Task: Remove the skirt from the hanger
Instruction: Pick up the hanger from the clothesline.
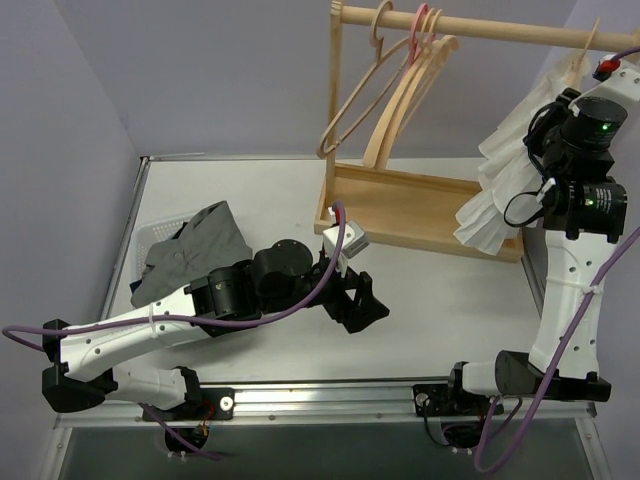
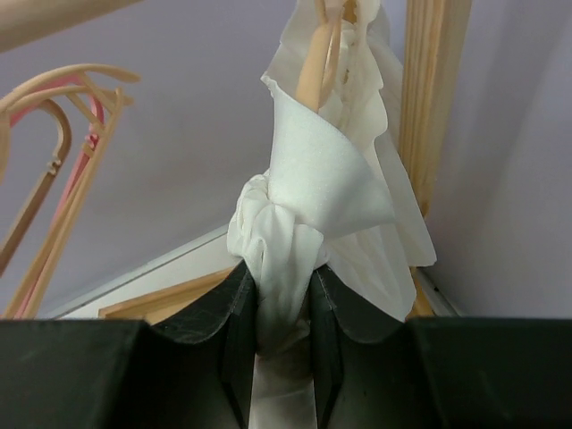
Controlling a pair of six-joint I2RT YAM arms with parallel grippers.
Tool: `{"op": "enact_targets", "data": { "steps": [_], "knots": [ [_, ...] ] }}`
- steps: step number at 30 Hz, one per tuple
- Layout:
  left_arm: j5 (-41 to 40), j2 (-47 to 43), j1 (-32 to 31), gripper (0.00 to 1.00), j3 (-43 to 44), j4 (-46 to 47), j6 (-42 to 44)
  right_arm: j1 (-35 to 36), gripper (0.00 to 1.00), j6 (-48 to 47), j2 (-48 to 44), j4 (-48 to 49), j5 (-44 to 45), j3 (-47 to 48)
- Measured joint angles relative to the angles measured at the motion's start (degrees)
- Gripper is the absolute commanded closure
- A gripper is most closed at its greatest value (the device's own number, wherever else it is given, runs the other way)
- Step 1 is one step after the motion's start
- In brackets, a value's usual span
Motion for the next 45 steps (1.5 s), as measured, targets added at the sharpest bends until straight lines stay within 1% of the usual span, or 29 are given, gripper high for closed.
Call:
{"op": "enact_targets", "data": {
  "steps": [8, 12, 15, 21, 26, 31, 40, 45],
  "knots": [
    [1.4, -0.6, 0.8, 0.14, -0.3, 0.3, 0.0, -0.1, 1.0, 3.6, -2.7, 8.3, -1.2, -7.4],
    [2.2, -1.1, 1.1, 0.14, -0.7, 1.1, 0.0, -0.1, 1.0, 3.1, -6.3, 14.4, -1.6, -13.7],
    [2.8, -1.7, 1.1, 0.14, -1.7, 2.3, 0.0, -0.1, 1.0, 1.4, -8.2, 16.6, -1.8, -15.8],
    [4.5, -1.9, 1.4, 0.14, -3.5, 4.2, -0.5, -0.1, 1.0, -1.9, -10.1, 21.4, -4.3, -16.1],
    [5.7, -2.7, 1.4, 0.14, -5.9, 7.0, -1.3, -0.1, 1.0, -3.1, -9.9, 20.7, -5.7, -13.8],
    [6.6, -3.6, 1.7, 0.14, -7.7, 7.6, -1.3, -0.1, 1.0, -3.5, -10.1, 20.7, -5.9, -13.7],
    [7.2, -7.0, 2.3, 0.13, -9.2, 7.7, -0.2, -0.6, 1.0, 0.1, -9.7, 20.3, -7.7, -12.3],
    [7.2, -7.2, 2.9, 0.13, -9.2, 7.3, 0.9, -0.7, 1.0, 3.1, -9.9, 21.1, -11.4, -11.2]
  ]
}}
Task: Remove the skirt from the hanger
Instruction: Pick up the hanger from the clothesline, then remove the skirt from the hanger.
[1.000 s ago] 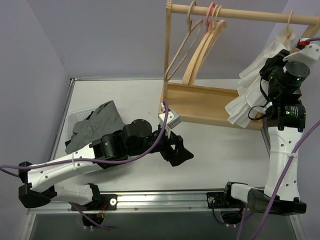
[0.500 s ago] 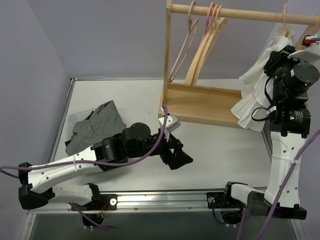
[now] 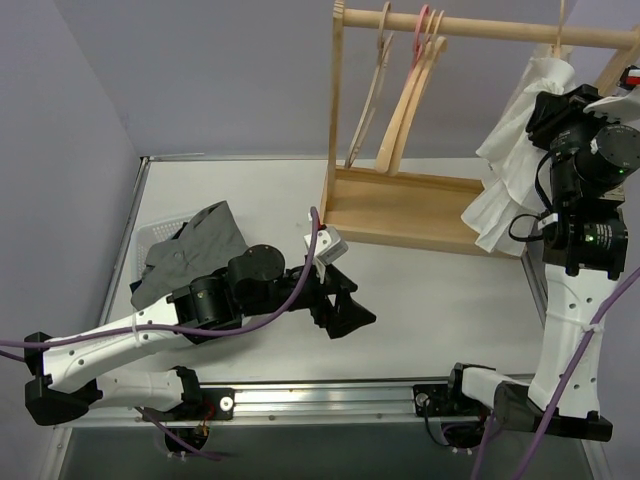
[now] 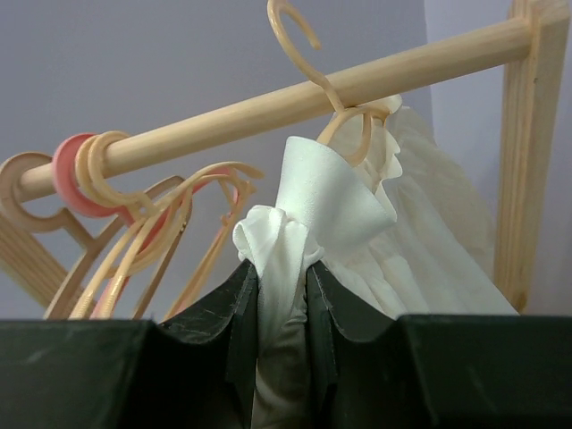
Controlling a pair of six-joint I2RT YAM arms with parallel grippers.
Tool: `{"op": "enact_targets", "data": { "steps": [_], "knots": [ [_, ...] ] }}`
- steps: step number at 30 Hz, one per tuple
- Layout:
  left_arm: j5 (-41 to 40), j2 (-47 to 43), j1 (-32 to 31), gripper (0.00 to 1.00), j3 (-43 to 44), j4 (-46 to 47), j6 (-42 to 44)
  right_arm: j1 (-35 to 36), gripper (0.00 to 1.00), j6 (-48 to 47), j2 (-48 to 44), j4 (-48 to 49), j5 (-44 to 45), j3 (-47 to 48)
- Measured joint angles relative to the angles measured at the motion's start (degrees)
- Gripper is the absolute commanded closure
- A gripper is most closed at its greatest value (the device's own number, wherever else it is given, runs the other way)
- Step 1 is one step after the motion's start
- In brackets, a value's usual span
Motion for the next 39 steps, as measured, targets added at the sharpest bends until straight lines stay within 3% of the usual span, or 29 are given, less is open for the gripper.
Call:
{"op": "enact_targets", "data": {
  "steps": [17, 23, 29, 39],
  "knots": [
    [-0.9, 1.5, 0.4, 0.13, 3.5, -4.2, 3.0, 0.0, 1.0, 6.0, -10.9, -2.4, -9.9, -7.6],
    [-0.6, 3.3, 0.5, 0.13, 10.3, -7.6, 7.4, 0.0, 1.0, 9.0, -19.5, -9.0, -16.3, -15.4],
    [-0.9, 7.0, 1.2, 0.13, 20.6, -11.5, 9.5, 0.0, 1.0, 10.0, -28.7, -22.4, -27.7, -23.0],
    [-5.7, 11.5, 3.4, 0.15, 24.9, -13.2, -3.4, 2.1, 1.0, 11.4, -37.5, -32.5, -43.6, -29.3]
  ]
}}
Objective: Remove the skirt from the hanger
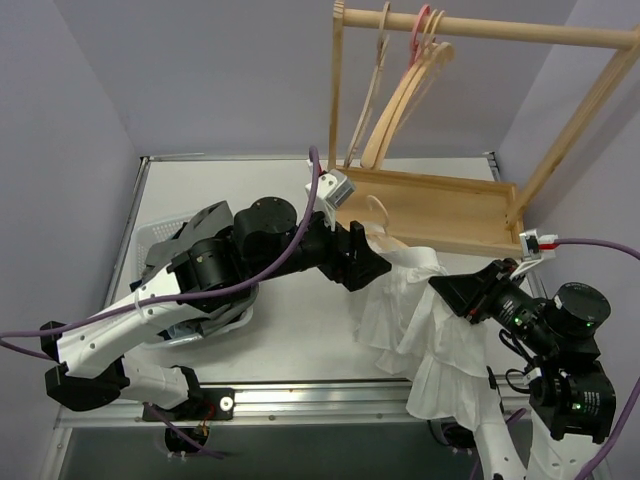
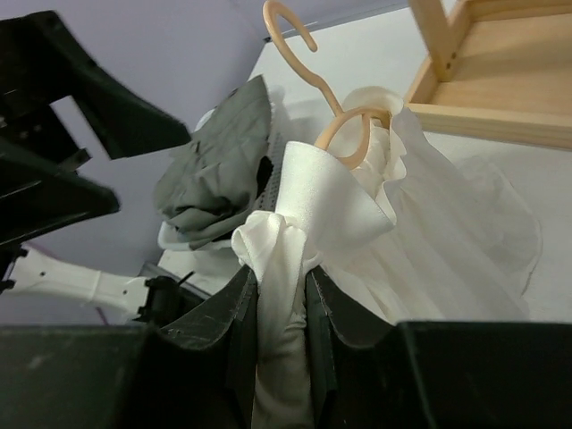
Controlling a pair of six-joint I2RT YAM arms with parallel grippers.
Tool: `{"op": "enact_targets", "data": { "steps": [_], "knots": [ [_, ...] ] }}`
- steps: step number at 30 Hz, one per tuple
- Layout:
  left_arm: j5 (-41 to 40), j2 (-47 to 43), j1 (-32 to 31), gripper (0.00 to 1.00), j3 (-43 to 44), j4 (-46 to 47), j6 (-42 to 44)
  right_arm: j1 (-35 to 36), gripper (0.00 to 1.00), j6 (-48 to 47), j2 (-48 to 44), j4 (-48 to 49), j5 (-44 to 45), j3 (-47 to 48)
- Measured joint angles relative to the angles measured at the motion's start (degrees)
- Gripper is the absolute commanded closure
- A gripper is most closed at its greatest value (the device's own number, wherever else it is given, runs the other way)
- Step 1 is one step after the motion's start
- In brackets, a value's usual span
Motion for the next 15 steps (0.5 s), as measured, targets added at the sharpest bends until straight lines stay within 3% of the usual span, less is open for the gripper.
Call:
{"op": "enact_targets", "data": {
  "steps": [8, 15],
  "knots": [
    [-8.5, -3.2, 0.8, 0.15, -4.5, 0.2, -9.7, 4.2, 1.0, 3.5, -0.4, 2.0, -6.9, -0.2],
    [-14.4, -6.9, 1.6, 0.15, -5.9, 0.7, -13.0, 5.3, 1.0, 5.6, -0.3, 4.2, -9.9, -0.2]
  ]
}}
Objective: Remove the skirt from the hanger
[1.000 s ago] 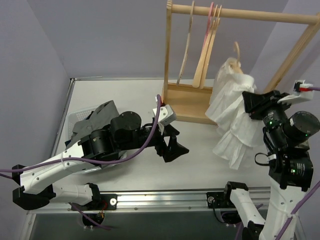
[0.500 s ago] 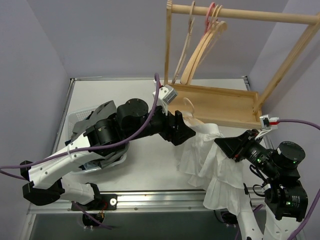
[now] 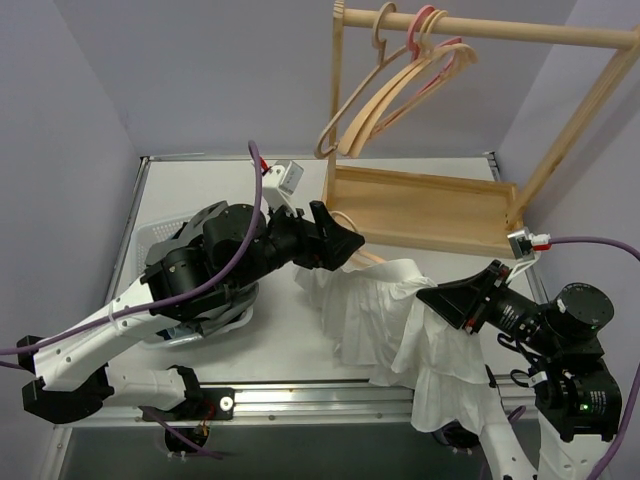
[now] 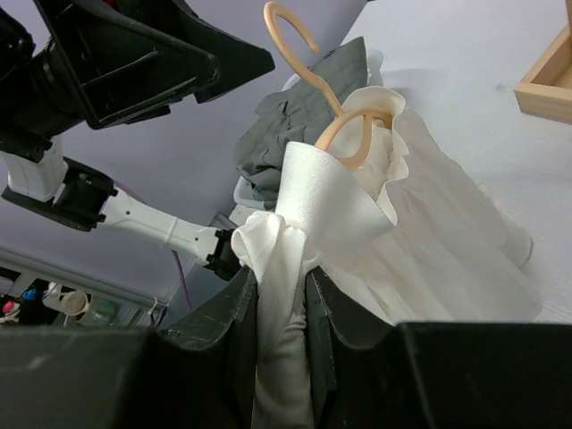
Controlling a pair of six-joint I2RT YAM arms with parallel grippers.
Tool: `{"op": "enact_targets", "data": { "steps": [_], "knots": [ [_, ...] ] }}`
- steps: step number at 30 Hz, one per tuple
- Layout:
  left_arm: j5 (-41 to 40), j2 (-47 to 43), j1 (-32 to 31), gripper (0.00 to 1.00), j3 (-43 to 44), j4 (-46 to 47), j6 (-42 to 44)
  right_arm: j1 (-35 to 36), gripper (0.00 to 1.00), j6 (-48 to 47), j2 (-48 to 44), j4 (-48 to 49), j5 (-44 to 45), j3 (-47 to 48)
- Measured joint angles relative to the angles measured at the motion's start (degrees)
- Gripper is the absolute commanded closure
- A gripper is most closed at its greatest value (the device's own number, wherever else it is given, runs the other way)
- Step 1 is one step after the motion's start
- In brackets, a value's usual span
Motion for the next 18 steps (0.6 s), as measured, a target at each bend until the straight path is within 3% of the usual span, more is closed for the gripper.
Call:
{"op": "enact_targets", "data": {
  "steps": [10, 13, 16, 17, 18],
  "knots": [
    [-1.6, 1.7, 0.3, 0.15, 0.0, 1.7, -2.0, 2.2, 1.0, 2.0, 0.0, 2.7, -2.4, 0.0],
    [-1.6, 3.1, 0.3, 0.2, 0.0, 2.4, -2.7, 2.4, 1.0, 2.2, 0.0, 2.9, -2.3, 0.0],
    [-1.6, 3.9, 0.3, 0.53, -0.1, 3.5, -3.5, 3.0, 1.0, 2.1, 0.2, 2.9, -2.3, 0.0],
    [-1.6, 4.0, 0.3, 0.71, -0.2, 4.1, -3.4, 3.1, 1.0, 2.1, 0.2, 2.9, -2.3, 0.0],
    [-1.6, 4.0, 0.3, 0.94, -0.6, 5.1, -3.7, 3.3, 1.0, 2.1, 0.2, 2.9, -2.3, 0.0]
  ]
}}
